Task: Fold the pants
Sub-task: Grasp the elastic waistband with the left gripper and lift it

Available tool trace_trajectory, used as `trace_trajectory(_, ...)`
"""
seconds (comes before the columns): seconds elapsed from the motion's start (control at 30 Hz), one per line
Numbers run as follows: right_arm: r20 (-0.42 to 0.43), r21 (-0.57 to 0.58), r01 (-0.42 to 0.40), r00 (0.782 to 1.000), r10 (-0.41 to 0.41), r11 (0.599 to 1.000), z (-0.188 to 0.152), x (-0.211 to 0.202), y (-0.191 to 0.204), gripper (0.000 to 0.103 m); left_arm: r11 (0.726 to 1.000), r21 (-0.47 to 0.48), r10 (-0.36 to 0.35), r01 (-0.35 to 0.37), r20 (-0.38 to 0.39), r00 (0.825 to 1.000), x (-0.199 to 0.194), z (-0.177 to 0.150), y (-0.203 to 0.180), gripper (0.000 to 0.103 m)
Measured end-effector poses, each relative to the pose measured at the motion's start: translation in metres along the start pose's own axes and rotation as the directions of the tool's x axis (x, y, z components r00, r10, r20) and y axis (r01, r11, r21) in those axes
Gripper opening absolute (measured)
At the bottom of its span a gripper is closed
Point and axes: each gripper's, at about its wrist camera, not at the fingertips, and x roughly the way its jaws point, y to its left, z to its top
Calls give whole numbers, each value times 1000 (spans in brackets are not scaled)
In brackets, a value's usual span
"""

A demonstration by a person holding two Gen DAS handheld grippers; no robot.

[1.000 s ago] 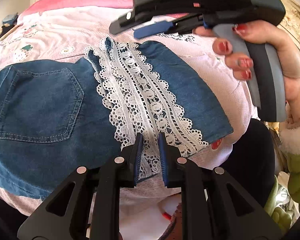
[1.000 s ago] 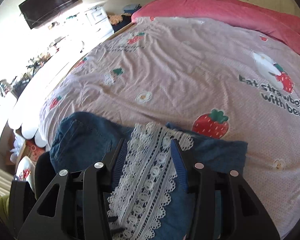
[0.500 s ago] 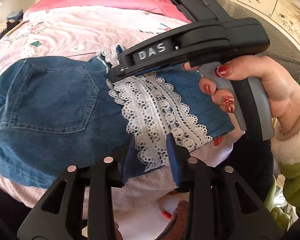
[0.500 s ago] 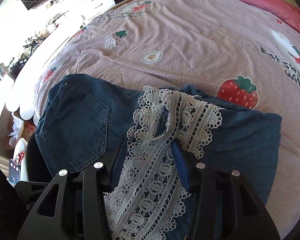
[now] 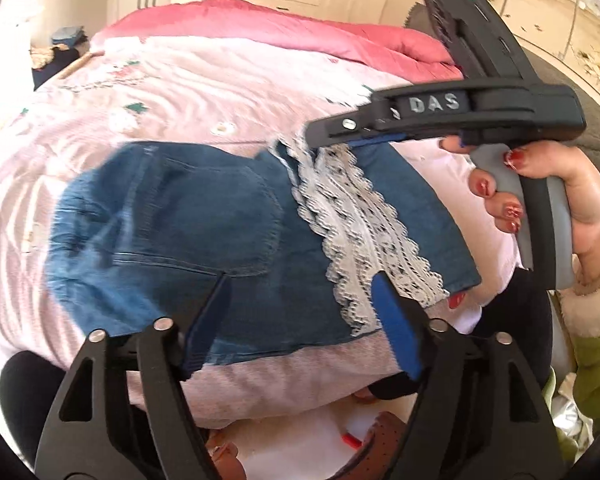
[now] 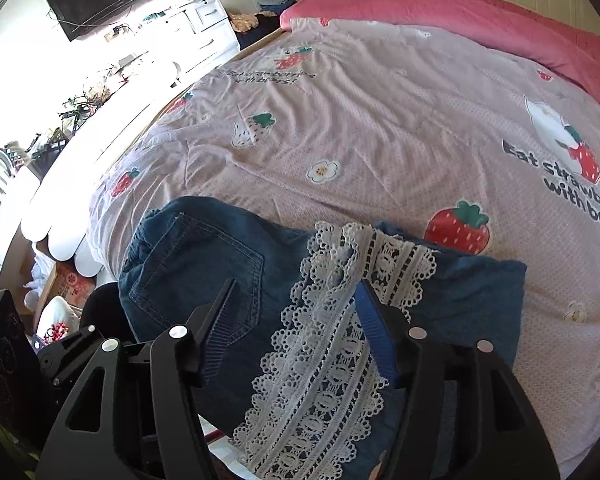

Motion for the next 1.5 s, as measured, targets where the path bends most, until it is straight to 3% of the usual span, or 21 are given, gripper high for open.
trace_trajectory(0.3, 31, -32, 11, 999, -10, 999, 8, 0, 19, 84, 997, -57, 60, -57, 39, 997, -16, 0, 23, 93)
trace_trajectory(0.7, -10, -97, -9, 1000, 8, 995, 21, 32, 51, 90, 983, -147, 116, -109, 41, 992, -20, -9, 64, 93)
trace_trajectory(0.83, -33, -122, -15, 999, 11, 992, 28, 45, 63, 91, 974, -165, 165, -157, 40, 985, -21, -15, 79, 93)
trace_trajectory(1.0, -59, -163, -18, 998, 9, 986, 38, 66, 81, 91, 963, -232, 143, -135, 19, 990, -14, -23, 98, 93)
trace_trajectory(1.17, -65, -201, -44, 997, 32, 979, 51, 82, 98, 91, 965, -235, 117, -112, 8, 993, -5, -27, 100, 93)
trace_trajectory(1.5, -165, -285, -111, 984, 65, 952, 65, 132, 118, 89, 967, -249, 60, -54, 18, 998, -2, -28, 103, 93)
